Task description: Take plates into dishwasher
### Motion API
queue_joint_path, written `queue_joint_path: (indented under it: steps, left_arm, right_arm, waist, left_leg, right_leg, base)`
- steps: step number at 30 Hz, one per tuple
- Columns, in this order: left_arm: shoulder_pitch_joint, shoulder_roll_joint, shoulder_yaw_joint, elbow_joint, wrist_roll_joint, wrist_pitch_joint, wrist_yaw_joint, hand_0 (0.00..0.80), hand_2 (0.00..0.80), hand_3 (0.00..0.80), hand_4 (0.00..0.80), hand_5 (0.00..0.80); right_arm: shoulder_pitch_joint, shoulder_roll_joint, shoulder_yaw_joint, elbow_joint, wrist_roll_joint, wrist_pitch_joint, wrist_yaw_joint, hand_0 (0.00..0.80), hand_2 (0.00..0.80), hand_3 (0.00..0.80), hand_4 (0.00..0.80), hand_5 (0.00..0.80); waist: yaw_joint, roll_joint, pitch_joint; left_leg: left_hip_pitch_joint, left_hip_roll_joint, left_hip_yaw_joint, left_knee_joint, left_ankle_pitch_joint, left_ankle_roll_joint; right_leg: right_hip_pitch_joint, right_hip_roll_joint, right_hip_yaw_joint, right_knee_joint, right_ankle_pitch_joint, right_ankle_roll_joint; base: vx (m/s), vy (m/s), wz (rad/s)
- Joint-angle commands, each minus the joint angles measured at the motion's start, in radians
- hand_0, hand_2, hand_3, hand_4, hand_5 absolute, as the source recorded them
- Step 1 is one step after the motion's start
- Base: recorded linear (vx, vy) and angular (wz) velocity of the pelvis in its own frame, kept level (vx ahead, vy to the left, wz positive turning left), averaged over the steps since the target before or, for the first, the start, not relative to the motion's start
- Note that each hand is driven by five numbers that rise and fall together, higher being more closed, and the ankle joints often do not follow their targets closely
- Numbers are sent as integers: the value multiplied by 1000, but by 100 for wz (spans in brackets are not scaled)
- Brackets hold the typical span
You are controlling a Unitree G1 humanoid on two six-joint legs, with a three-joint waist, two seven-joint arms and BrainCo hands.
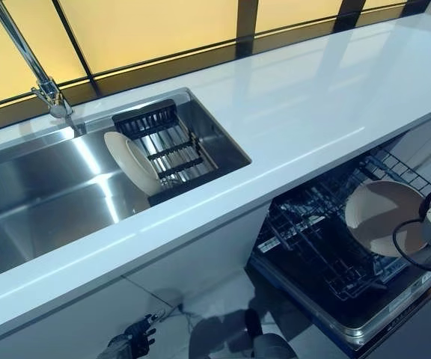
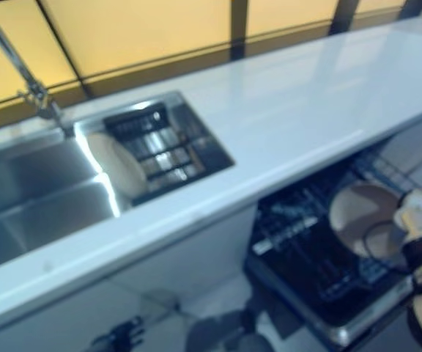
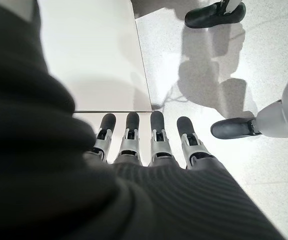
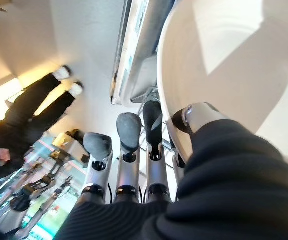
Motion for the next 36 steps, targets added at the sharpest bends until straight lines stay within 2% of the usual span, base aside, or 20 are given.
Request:
queue_joint_path:
  steps: [1,9,14,19,24,27,36]
  left_arm:
    - [-53,53,-46,27,8,-23,-16,0,0,0,0,0]
    - [-56,60,-59,14,-7,-20,-23,0,0,0,0,0]
    - [-67,47,-70,8,-21,-16,-18,0,0,0,0,0]
    - [-74,39,-86,10,-25,-16,-18,0,0,0,0,0]
    - [-84,35,-95,29,-15,-24,-24,0,0,0,0,0]
    - [-87,37,-96,32,-17,-28,-30,0,0,0,0,0]
    - [-85,37,-84,40,13,-31,-37,0,0,0,0,0]
  right_arm:
    - [-41,24,21,94,-115,88,-108,800,800,800,800,800]
    - [-22,43,9,67,-188,130,-158,800,800,800,800,800]
    - [0,104,18,61,-216,155,-203,800,800,800,800,800]
    - [7,152,38,115,-184,143,-247,800,800,800,800,800]
    - [14,212,59,227,-77,93,-333,800,800,800,800,800]
    - [18,239,72,237,-61,74,-336,800,800,800,800,800]
    - [53,284,96,239,-60,82,-313,800,800,800,800,800]
  waist:
    - [25,-65,2]
    - [29,-44,19]
    - [32,-32,26]
    - [44,-23,28]
    - [64,-16,26]
    - [69,-15,25]
    - [85,-14,21]
  left_leg:
    - [8,19,-74,2,-13,36]
    - [-11,13,-96,2,-8,37]
    - [-18,8,-108,2,-6,41]
    - [-21,5,-118,2,-4,44]
    - [-26,4,-134,2,-2,46]
    - [-29,2,-141,2,-1,46]
    - [-30,4,-158,2,1,46]
  right_leg:
    - [26,-84,-15,4,-19,75]
    - [18,-88,-17,4,-19,75]
    - [17,-89,-14,4,-21,73]
    - [21,-91,-18,4,-24,71]
    - [26,-95,-28,4,-27,68]
    - [26,-96,-29,4,-27,68]
    - [37,-100,-37,4,-32,67]
  base:
    - [-18,-7,13]
    - [-18,0,6]
    - [-5,4,3]
    - [0,0,0]
    - [-1,-2,1]
    - [4,-10,9]
    - [3,-6,2]
